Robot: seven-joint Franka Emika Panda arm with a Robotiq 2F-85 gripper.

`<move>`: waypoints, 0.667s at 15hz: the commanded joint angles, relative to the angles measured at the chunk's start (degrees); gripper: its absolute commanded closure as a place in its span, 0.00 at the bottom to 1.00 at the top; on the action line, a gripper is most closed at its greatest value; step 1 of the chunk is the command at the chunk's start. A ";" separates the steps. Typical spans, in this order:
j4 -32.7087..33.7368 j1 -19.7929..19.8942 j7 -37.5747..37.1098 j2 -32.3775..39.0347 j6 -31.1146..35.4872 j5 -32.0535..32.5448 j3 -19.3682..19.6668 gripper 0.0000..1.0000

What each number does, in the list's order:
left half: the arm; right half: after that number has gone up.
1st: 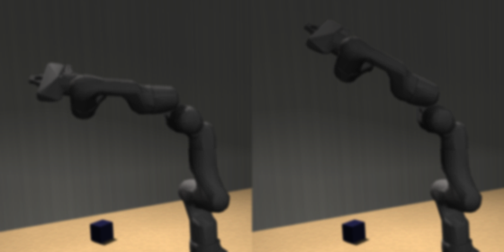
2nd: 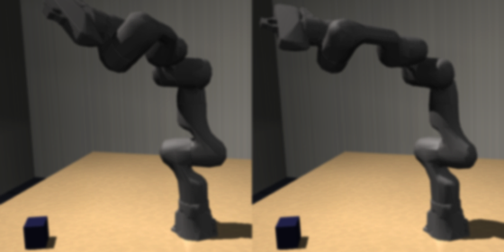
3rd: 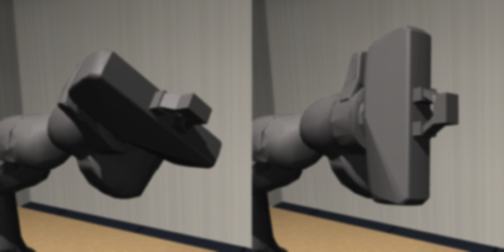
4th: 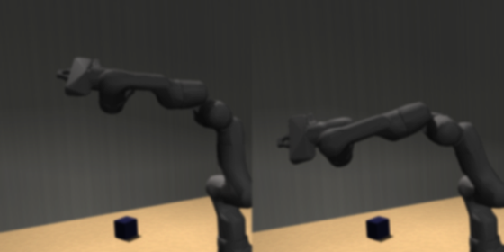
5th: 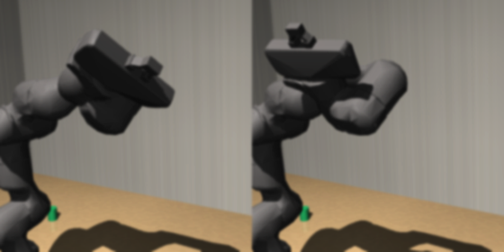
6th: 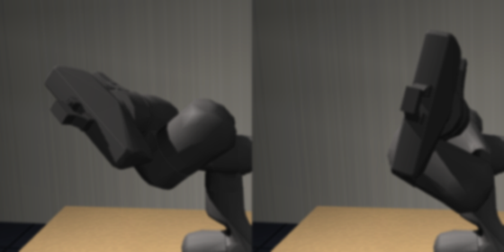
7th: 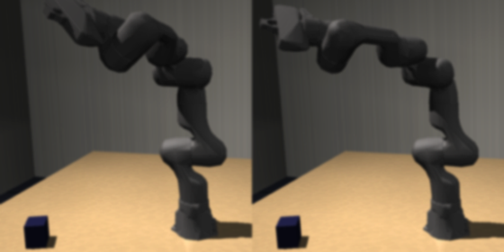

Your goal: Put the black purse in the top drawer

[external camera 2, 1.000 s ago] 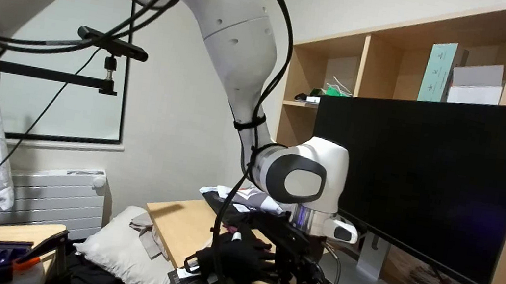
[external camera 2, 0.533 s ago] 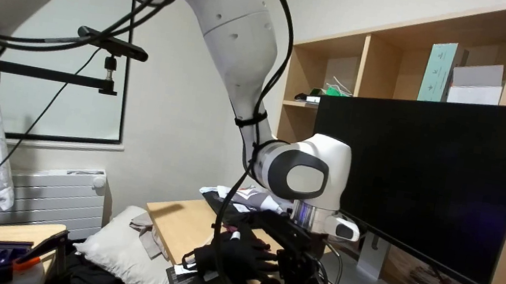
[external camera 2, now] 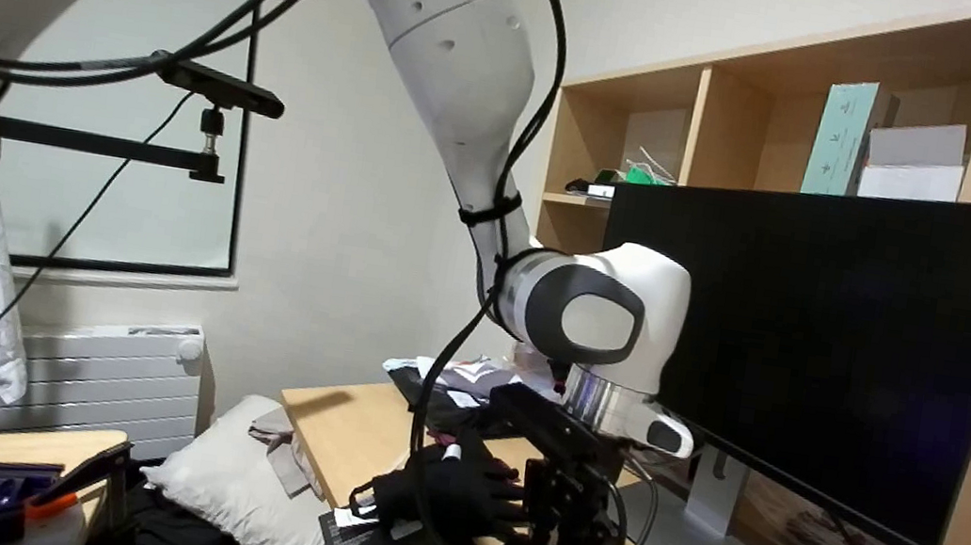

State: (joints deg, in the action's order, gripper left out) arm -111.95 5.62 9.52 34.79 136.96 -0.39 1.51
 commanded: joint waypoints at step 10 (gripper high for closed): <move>5.94 2.80 0.03 1.49 -17.86 -2.34 0.21 0.00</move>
State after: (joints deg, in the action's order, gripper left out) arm -107.78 7.73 9.53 34.87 121.36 -1.80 1.75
